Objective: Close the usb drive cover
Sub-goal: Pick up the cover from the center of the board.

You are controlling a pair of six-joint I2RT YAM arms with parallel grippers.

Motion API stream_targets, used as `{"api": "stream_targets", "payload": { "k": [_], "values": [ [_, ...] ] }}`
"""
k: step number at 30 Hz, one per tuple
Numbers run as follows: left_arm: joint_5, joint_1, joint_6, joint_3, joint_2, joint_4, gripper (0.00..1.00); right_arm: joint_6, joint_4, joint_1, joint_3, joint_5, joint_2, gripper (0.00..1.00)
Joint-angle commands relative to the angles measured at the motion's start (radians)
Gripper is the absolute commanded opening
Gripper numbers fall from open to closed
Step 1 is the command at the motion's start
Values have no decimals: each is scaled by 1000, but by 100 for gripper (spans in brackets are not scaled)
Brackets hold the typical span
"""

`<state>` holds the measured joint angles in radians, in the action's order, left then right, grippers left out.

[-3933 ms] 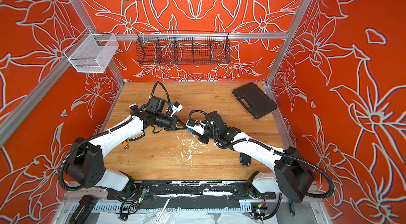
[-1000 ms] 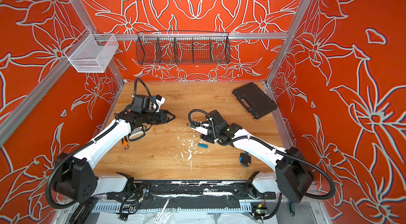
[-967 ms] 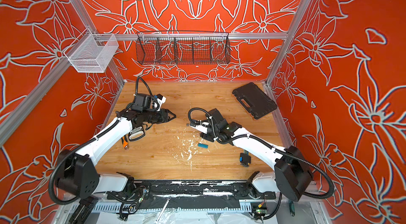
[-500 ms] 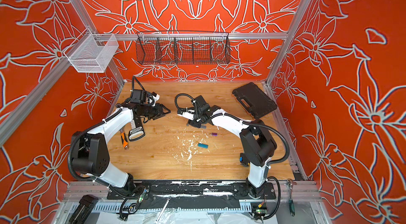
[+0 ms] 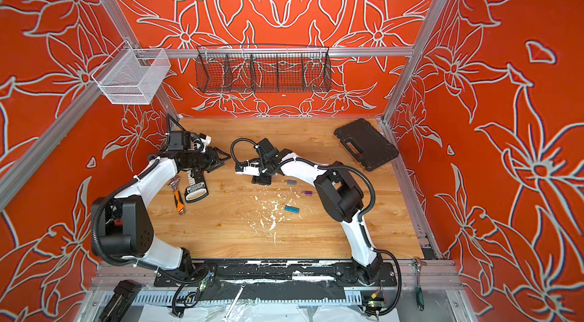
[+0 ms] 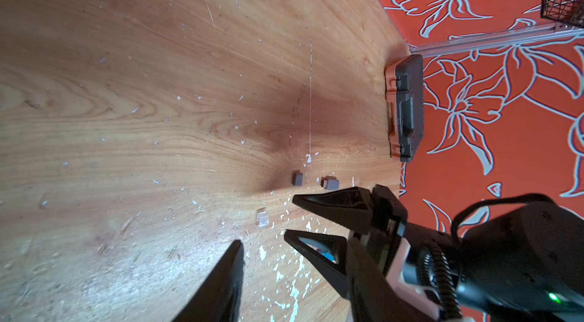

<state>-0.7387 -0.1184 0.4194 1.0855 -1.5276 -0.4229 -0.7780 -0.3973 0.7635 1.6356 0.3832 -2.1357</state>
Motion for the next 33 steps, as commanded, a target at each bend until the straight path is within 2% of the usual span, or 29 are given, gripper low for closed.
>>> {"api": "stream_targets", "payload": {
  "k": [1,22,33],
  "values": [
    [-27,-16,-42,4,6,-50,51,-30,-74,9,26,34,-35,42],
    [-45,-27,-65,-2,-40,-48,51,-29,-141,19,58,6,-87,46],
    [-36,-28,-60,-10,-42,-41,51,-27,-164,27,76,2,-117,40]
  ]
}}
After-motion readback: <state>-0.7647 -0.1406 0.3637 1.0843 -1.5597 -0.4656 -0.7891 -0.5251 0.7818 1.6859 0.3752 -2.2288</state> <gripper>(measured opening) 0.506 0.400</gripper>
